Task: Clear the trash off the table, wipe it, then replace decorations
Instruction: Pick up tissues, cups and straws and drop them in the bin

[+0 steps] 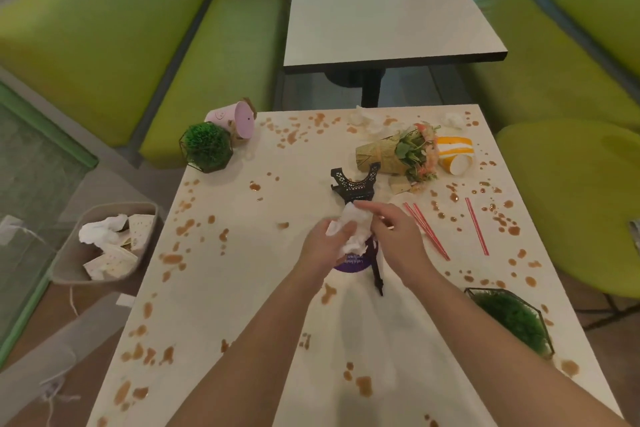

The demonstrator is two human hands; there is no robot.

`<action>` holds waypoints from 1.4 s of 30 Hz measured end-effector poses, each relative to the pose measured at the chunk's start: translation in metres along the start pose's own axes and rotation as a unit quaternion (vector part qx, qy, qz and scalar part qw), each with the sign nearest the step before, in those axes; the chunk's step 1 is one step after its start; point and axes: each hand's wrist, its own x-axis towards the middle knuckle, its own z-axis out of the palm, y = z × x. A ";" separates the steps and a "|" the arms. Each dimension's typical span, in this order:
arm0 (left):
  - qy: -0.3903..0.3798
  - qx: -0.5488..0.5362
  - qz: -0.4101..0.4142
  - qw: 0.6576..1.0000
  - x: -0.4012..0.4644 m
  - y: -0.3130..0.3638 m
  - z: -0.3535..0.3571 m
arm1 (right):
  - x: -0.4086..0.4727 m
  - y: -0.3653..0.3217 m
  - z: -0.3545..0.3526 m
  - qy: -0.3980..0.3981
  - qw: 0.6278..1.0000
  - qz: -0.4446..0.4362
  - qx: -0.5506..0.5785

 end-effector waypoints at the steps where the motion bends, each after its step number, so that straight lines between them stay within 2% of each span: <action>1: 0.013 -0.024 0.000 1.000 -0.001 -0.001 -0.013 | -0.003 -0.002 0.010 -0.042 0.998 -0.012 -0.033; 3: 0.025 -0.038 -0.002 0.999 -0.002 -0.001 -0.035 | -0.012 -0.001 0.025 -0.130 0.989 -0.020 -0.065; 5: 0.025 -0.043 -0.018 0.999 -0.004 -0.004 -0.065 | -0.019 -0.003 0.051 -0.167 0.981 -0.028 -0.090; 10: 0.011 -0.017 -0.038 0.999 -0.014 -0.014 -0.139 | -0.016 -0.020 0.120 -0.094 0.975 -0.061 -0.192; 16: 0.155 -0.018 -0.052 0.986 -0.021 -0.036 -0.245 | -0.023 -0.043 0.228 -0.092 0.984 -0.039 -0.145; 21: 0.248 0.072 -0.039 0.965 -0.018 -0.052 -0.336 | -0.028 -0.065 0.323 -0.123 0.985 -0.019 -0.121; 25: 0.275 -0.055 -0.076 0.957 -0.014 -0.060 -0.400 | -0.021 -0.078 0.393 -0.155 0.981 0.011 -0.118; 29: 0.308 -0.083 -0.086 0.944 -0.004 -0.062 -0.447 | -0.007 -0.082 0.447 -0.158 0.975 0.012 -0.154; 31: 0.314 -0.070 -0.086 0.943 -0.002 -0.066 -0.464 | 0.002 -0.079 0.468 -0.154 0.974 0.019 -0.166; 36: 0.253 0.057 -0.052 0.964 0.006 -0.084 -0.492 | 0.011 -0.062 0.492 -0.188 0.958 0.064 -0.205; 40: 0.261 0.029 -0.001 0.965 0.016 -0.092 -0.498 | 0.007 -0.049 0.490 -0.173 0.961 0.082 -0.197; 42: 0.285 0.052 0.008 0.957 0.025 -0.096 -0.496 | 0.005 -0.047 0.486 -0.160 0.966 0.089 -0.182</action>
